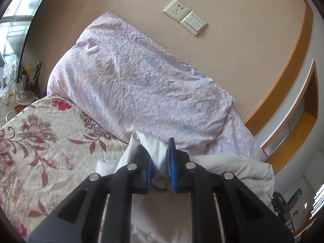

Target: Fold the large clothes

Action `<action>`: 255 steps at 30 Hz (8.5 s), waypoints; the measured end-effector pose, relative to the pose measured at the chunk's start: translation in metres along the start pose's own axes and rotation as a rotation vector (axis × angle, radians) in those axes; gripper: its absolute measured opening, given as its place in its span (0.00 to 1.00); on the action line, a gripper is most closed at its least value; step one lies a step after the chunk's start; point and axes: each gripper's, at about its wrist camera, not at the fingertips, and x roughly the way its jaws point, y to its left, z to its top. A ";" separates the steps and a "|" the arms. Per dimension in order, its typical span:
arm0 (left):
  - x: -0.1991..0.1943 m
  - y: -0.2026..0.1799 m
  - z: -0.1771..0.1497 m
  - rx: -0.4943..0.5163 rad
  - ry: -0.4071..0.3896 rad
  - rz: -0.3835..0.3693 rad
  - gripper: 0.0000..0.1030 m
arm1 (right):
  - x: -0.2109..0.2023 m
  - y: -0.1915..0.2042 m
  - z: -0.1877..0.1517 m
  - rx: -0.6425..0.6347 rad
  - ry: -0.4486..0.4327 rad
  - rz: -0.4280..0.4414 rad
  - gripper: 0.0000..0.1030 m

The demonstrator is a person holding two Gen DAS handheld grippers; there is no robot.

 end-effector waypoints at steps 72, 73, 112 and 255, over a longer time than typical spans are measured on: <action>0.241 -0.024 -0.080 0.381 0.208 0.591 0.98 | 0.224 0.052 -0.117 -0.284 0.543 -0.251 0.96; 0.240 -0.025 -0.080 0.383 0.207 0.590 0.98 | 0.221 0.050 -0.115 -0.282 0.541 -0.240 0.96; 0.207 0.074 -0.046 0.018 0.230 0.473 0.98 | 0.246 -0.085 -0.086 -0.104 0.624 -0.277 0.99; -0.111 0.143 -0.173 -0.474 0.025 -0.063 0.72 | -0.024 0.185 -0.237 -0.479 0.507 0.044 0.70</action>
